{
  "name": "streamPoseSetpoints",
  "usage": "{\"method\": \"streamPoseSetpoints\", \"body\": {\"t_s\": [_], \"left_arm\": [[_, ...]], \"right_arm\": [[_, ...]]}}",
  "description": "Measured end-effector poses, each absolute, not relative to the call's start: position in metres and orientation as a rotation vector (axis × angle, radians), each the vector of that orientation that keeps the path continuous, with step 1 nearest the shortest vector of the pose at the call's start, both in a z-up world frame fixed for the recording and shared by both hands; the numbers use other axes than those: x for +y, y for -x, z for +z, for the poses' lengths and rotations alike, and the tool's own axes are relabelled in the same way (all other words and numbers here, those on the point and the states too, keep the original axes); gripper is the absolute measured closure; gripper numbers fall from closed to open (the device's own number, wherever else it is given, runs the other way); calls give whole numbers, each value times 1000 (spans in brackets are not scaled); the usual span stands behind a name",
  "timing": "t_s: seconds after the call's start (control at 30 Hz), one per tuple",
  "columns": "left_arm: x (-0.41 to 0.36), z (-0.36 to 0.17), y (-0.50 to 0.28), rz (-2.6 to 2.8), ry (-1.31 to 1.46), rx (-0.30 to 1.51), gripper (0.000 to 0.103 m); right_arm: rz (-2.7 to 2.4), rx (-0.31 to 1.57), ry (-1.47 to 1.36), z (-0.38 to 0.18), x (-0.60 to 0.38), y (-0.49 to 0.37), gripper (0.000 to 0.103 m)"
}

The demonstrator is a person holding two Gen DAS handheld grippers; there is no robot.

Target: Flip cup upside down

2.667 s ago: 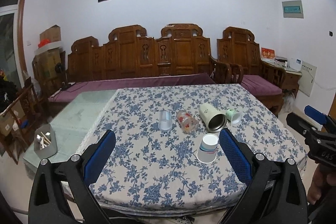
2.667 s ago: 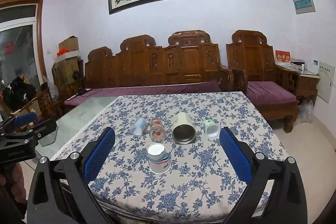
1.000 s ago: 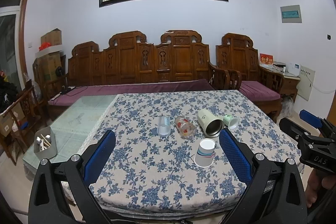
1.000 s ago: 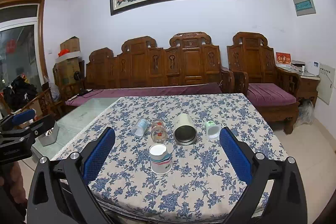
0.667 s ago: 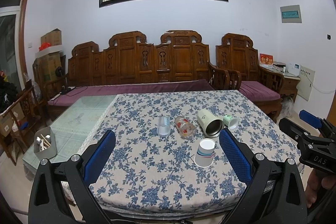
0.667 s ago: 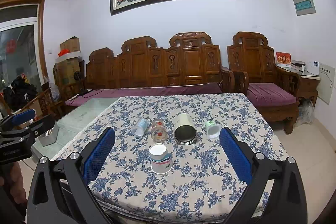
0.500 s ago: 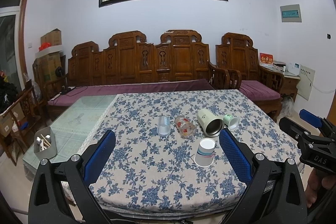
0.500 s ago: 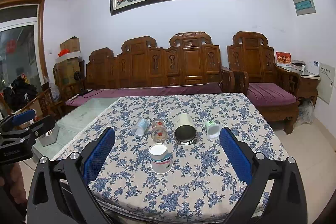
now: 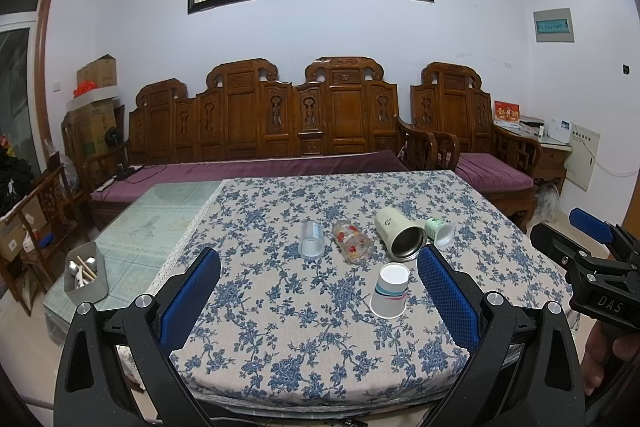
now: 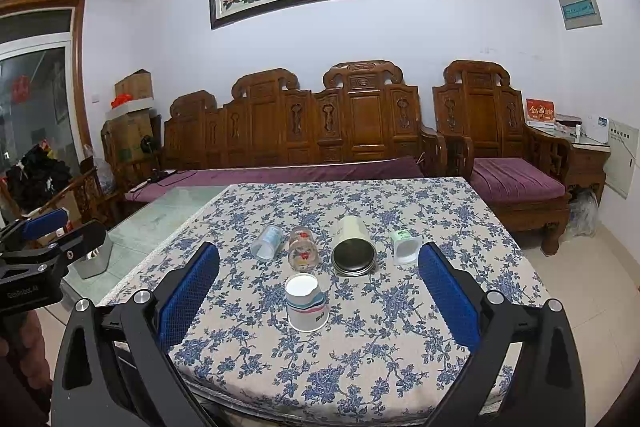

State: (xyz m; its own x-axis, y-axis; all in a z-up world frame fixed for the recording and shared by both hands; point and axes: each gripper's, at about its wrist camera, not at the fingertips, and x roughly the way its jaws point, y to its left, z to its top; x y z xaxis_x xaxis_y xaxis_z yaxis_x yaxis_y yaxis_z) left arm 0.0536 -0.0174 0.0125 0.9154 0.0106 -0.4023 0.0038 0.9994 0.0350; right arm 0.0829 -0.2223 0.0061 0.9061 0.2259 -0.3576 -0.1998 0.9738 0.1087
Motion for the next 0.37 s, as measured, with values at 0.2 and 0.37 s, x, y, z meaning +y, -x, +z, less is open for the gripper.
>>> {"method": "streamPoseSetpoints", "body": {"t_s": [0.2,0.37], "left_arm": [[-18,13,-54,0,-35,416,8],[-19,12,-55,0,-36,416,8]], "right_arm": [[219,378,-70,6,-222,-84,3],[219,378,-70,6,-222,-84,3]]}}
